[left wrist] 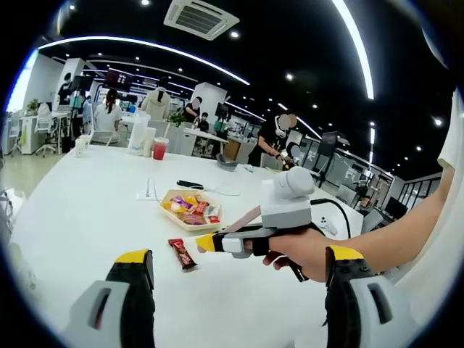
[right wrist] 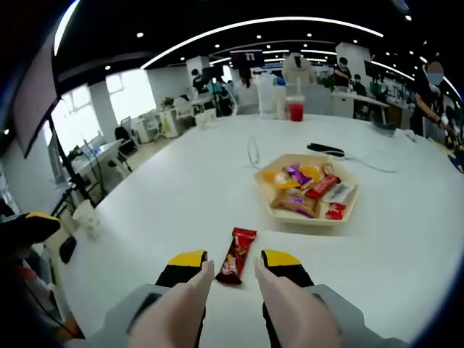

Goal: Place the target food into the container with the food tongs after gripping and lifting it, then release it inside without dropping or visibly crushing the food.

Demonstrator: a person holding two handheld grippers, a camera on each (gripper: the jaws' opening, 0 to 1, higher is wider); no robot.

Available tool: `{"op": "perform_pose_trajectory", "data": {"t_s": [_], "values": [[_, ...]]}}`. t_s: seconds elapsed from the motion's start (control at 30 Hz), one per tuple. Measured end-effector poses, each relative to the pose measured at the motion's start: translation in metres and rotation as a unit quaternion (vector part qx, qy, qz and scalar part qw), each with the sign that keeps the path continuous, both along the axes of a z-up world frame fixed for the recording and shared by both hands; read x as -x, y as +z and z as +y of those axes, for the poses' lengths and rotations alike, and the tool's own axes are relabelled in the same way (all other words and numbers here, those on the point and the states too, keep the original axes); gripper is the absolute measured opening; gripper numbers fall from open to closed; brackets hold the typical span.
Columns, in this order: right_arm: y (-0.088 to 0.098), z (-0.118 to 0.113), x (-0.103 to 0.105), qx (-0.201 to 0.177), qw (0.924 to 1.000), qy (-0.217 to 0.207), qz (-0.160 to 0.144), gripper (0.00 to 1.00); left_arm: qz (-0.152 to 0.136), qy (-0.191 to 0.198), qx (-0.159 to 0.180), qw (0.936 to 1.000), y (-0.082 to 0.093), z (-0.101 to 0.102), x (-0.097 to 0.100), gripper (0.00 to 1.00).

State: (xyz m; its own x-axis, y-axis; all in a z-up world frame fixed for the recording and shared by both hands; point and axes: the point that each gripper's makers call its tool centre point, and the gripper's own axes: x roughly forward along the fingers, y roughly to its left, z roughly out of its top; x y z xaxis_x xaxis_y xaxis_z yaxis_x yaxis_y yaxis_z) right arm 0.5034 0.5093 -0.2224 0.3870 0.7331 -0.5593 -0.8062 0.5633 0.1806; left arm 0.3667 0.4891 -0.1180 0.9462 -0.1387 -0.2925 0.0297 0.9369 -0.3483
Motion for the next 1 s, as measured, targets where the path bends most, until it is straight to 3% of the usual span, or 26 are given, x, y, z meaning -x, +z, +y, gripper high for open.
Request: {"op": "perform_pose_trajectory", "data": {"t_s": [0.37,0.7,1.0], "values": [[-0.006,0.008,0.0,-0.001,0.9998,-0.011,0.014,0.29,0.006,0.003,0.001,1.0,0.001,0.008,0.003,0.99],[-0.03,0.01,-0.011,0.017,0.9993,-0.029,0.019,0.29,0.014,0.004,-0.005,0.9999,0.003,0.019,0.005,0.99],[-0.03,0.016,-0.015,0.013,0.9989,-0.04,0.019,0.29,0.01,0.022,-0.004,0.9997,0.008,0.029,0.007,0.99]]}}
